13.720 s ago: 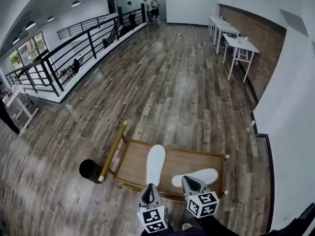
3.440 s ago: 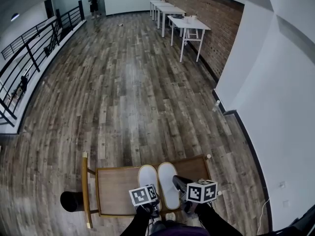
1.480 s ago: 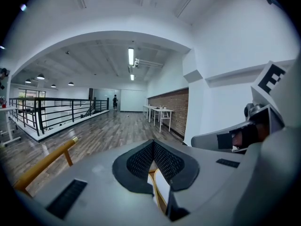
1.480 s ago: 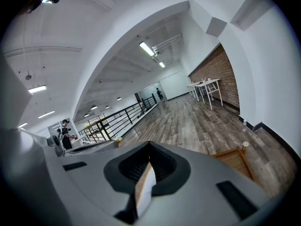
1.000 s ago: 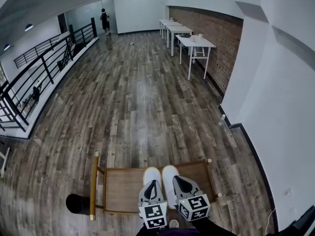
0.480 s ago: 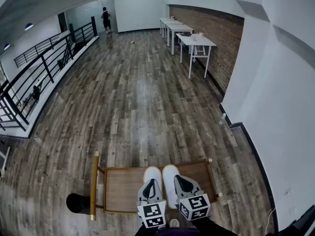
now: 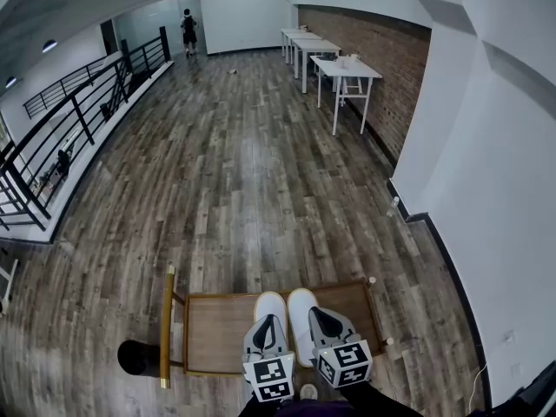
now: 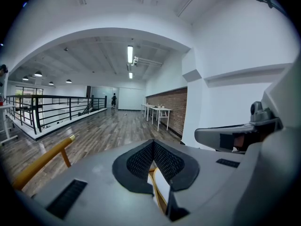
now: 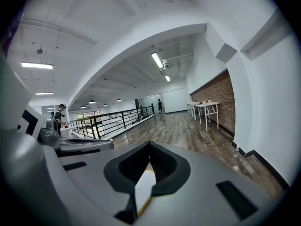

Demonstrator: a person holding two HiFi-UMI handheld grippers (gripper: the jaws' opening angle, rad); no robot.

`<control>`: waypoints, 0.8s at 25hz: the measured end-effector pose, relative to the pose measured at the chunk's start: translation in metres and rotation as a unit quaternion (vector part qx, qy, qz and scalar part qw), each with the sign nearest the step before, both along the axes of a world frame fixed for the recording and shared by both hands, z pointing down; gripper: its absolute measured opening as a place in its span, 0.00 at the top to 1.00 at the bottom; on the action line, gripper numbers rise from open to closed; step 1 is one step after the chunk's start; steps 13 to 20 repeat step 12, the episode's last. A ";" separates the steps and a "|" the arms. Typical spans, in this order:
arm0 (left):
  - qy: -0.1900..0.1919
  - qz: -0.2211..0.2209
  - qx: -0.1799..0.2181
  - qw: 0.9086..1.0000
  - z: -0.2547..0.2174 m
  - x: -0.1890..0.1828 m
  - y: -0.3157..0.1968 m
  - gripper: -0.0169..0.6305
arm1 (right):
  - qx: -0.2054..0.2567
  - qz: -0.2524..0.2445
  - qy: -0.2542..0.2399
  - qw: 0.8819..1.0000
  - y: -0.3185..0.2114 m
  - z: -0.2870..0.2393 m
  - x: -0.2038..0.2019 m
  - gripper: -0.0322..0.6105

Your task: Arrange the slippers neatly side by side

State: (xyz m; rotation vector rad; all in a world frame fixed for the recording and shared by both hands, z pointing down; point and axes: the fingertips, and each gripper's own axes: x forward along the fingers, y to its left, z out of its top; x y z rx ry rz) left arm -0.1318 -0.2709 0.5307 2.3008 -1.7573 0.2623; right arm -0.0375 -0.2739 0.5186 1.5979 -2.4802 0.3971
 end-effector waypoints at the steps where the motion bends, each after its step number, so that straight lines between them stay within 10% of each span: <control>1: 0.000 0.000 0.000 1.000 0.000 -0.001 0.000 0.97 | 0.000 0.000 0.000 1.000 0.000 0.000 0.000 0.95; 20: -0.001 -0.002 -0.002 1.000 0.001 -0.003 -0.001 0.97 | -0.004 0.004 -0.002 1.000 -0.002 0.001 -0.001 0.95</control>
